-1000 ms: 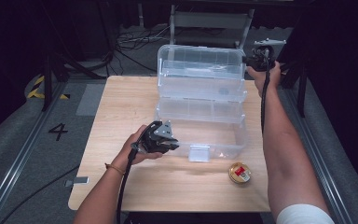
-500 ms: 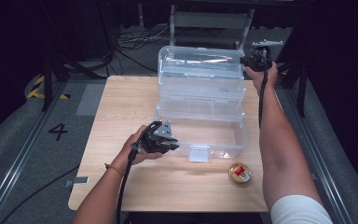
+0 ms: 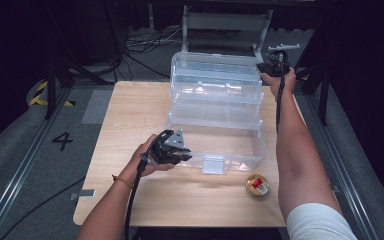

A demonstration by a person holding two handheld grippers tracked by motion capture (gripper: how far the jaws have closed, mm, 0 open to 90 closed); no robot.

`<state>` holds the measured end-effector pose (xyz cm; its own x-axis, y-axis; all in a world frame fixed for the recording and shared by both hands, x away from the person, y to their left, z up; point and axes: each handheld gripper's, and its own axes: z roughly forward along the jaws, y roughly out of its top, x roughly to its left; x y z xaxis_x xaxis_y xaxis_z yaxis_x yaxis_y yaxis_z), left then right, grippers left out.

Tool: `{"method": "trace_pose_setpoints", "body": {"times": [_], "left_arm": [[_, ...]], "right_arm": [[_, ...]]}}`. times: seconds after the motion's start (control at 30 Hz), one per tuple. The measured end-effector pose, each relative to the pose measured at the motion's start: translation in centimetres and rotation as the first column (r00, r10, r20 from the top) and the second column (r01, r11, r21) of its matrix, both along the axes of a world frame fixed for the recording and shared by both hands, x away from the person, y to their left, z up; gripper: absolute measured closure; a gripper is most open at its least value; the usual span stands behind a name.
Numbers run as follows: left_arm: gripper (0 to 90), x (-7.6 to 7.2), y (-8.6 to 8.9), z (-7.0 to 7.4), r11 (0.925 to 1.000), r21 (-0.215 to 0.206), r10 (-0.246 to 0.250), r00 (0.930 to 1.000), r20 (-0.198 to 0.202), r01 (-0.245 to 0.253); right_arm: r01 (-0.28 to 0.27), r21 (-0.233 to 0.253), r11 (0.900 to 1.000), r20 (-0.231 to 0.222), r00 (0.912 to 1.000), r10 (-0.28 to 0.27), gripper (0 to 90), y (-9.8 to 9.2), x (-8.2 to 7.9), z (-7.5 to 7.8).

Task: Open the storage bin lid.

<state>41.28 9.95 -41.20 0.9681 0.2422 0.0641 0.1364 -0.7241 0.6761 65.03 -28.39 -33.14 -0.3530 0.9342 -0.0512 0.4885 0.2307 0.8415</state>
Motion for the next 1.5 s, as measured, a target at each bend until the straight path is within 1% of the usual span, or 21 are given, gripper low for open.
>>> {"method": "trace_pose_setpoints", "body": {"times": [0.13, 0.2, 0.23, 0.27, 0.3, 0.33, 0.43, 0.53, 0.6, 0.7, 0.77, 0.83, 0.9, 0.97, 1.03, 1.13, 1.17, 1.27, 1.37, 1.4, 1.5], "left_arm": [[76.9, 0.0, 0.0, 0.0, 1.0, -0.003, -0.004, 1.0, -0.001, 0.004], [76.9, 0.0, 0.0, 0.0, 1.0, -0.003, -0.004, 1.0, 0.002, 0.004], [76.9, 0.0, 0.0, 0.0, 1.0, -0.002, -0.004, 1.0, 0.0, 0.004], [76.8, 0.0, 0.0, -0.1, 0.9999, 0.01, 0.009, 0.9996, 0.027, -0.009], [76.2, 0.1, 0.1, -0.1, 0.9999, 0.01, 0.0, 1.0, 0.008, 0.0], [76.9, 0.1, 0.1, -0.1, 1.0, 0.006, -0.001, 1.0, 0.004, 0.001], [77.2, 0.3, 0.3, -0.1, 1.0, -0.009, -0.004, 1.0, -0.006, 0.004], [77.3, 0.2, 0.3, -0.1, 0.9999, -0.011, -0.003, 1.0, -0.007, 0.003], [77.1, 0.2, 0.3, -0.2, 0.9999, -0.014, 0.003, 0.9999, -0.01, -0.004], [76.7, 0.2, 0.2, -0.2, 0.9999, -0.013, 0.011, 0.9999, -0.012, -0.011], [76.6, 0.2, 0.2, -0.2, 0.9999, -0.012, 0.011, 0.9999, -0.012, -0.011], [76.6, 0.2, 0.2, -0.2, 0.9999, -0.012, 0.01, 0.9999, -0.013, -0.01], [76.7, 0.2, 0.2, -0.1, 1.0, -0.007, 0.005, 0.9999, -0.009, -0.005], [76.7, 0.2, 0.2, -0.1, 1.0, -0.005, 0.003, 1.0, -0.007, -0.003], [76.8, 0.2, 0.2, -0.2, 1.0, -0.006, 0.004, 1.0, -0.005, -0.004], [76.8, 0.2, 0.3, -0.1, 1.0, -0.002, 0.003, 1.0, -0.002, -0.003], [76.8, 0.2, 0.3, -0.1, 1.0, -0.002, 0.003, 1.0, -0.002, -0.003], [76.9, 0.2, 0.2, -0.1, 1.0, 0.001, -0.001, 1.0, 0.005, 0.001], [76.8, 0.2, 0.2, -0.1, 1.0, 0.004, 0.0, 1.0, 0.007, 0.0], [76.8, 0.2, 0.2, -0.1, 1.0, 0.004, -0.001, 1.0, 0.007, 0.0], [76.7, 0.1, 0.2, -0.1, 1.0, 0.009, 0.001, 1.0, 0.006, -0.002]], "right_arm": [[0.001, -0.013, 1.0, -0.025, 0.9997, -0.001, 82.1, -0.1, 0.3, -0.5], [0.0, -0.027, 1.0, 0.023, 0.9997, 0.001, 84.4, -0.2, 0.2, -0.6], [-0.006, -0.019, 1.0, 0.032, 0.9995, 0.007, 85.0, -0.3, 0.2, -0.5], [-0.009, -0.026, 1.0, 0.029, 0.9995, 0.009, 85.6, -0.2, 0.3, -0.5], [-0.009, -0.053, 0.999, 0.024, 0.9997, 0.01, 86.9, 0.0, 0.3, -0.5], [-0.01, -0.063, 0.998, 0.022, 0.9997, 0.012, 87.0, 0.0, 0.3, -0.5], [-0.009, -0.061, 0.998, 0.02, 0.9997, 0.01, 86.6, 0.0, 0.2, -0.6], [0.0, -0.053, 0.999, 0.024, 0.9997, 0.001, 85.8, -0.3, 0.0, -0.5], [-0.003, -0.06, 0.998, 0.019, 0.9998, 0.004, 85.3, -0.5, -0.1, -0.5], [-0.001, -0.054, 0.999, 0.032, 0.9995, 0.002, 82.2, -0.8, -0.6, -0.1], [0.003, -0.069, 0.998, 0.035, 0.9994, 0.0, 80.8, -0.9, -0.8, 0.1], [0.001, -0.069, 0.998, 0.035, 0.9994, 0.002, 78.8, -1.1, -1.2, 0.3], [0.001, -0.066, 0.998, 0.031, 0.9995, 0.001, 76.6, -1.5, -1.7, 0.4], [0.007, -0.078, 0.997, 0.034, 0.9994, -0.004, 74.2, -1.7, -2.2, 0.6], [-0.004, -0.077, 0.997, 0.034, 0.9994, 0.007, 72.1, -1.9, -2.9, 0.8], [-0.022, -0.056, 0.998, 0.032, 0.9992, 0.024, 69.7, -2.3, -4.1, 1.1], [-0.022, -0.056, 0.998, 0.032, 0.9992, 0.024, 69.7, -2.3, -4.1, 1.1], [-0.045, -0.078, 0.996, 0.024, 0.9986, 0.047, 67.0, -2.5, -5.6, 1.2], [-0.06, -0.081, 0.995, 0.015, 0.998, 0.061, 63.2, -2.6, -6.9, 1.3], [-0.074, -0.077, 0.994, 0.005, 0.9972, 0.074, 61.6, -2.5, -7.5, 1.4], [-0.105, -0.097, 0.99, -0.013, 0.9944, 0.105, 56.3, -2.4, -8.9, 1.7]]}}
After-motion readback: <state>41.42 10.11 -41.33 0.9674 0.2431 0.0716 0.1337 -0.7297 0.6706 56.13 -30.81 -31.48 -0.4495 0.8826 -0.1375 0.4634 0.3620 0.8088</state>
